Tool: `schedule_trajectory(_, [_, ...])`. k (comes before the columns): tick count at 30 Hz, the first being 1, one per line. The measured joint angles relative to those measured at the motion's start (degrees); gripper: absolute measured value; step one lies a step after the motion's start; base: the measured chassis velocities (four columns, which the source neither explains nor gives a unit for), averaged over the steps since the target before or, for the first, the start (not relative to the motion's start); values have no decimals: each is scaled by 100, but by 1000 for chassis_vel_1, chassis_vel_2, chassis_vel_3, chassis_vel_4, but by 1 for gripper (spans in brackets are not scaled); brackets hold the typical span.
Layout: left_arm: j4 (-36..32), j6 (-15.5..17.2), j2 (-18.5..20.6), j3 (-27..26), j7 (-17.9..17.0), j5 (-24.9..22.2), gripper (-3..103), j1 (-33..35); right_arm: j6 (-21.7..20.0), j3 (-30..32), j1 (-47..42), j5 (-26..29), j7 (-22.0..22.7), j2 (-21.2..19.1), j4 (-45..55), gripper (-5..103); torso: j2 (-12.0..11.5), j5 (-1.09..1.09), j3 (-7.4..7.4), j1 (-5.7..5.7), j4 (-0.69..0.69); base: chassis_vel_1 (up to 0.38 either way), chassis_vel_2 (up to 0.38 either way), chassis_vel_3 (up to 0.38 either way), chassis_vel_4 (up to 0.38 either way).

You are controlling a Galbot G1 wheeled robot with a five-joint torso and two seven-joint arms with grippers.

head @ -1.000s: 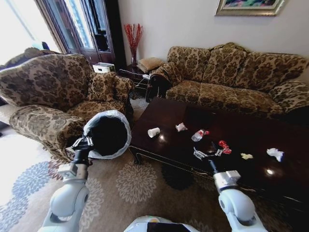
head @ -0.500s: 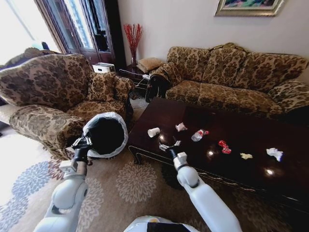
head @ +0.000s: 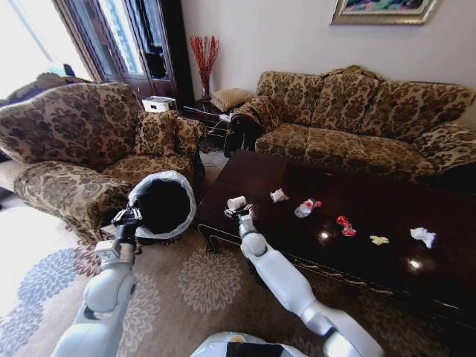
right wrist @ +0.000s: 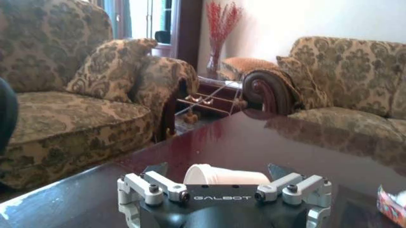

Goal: Move to the front of the table and place the trash on the table into the trash bin.

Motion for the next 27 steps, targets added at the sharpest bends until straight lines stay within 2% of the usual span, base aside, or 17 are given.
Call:
schedule_trajectory(12, [-19, -9, -19, -28, 2, 1, 4, 6, -279, 51, -68, -46, 439, 47, -31, 100, 0, 1, 0, -1, -1, 0, 0, 0, 0])
schedule_trajectory(25, [-19, -19, -42, -4, 9, 12, 4, -14, -277, 134, 51, -7, 394, 96, -372, 100, 0, 1, 0, -1, 0, 0, 0, 0, 0])
schedule_trajectory(27, [-19, -22, -42, -13, 9, 12, 4, -3, -247, 151, 82, 4, 356, 115, -435, 91, 1, 1, 0, -1, 0, 0, 0, 0, 0])
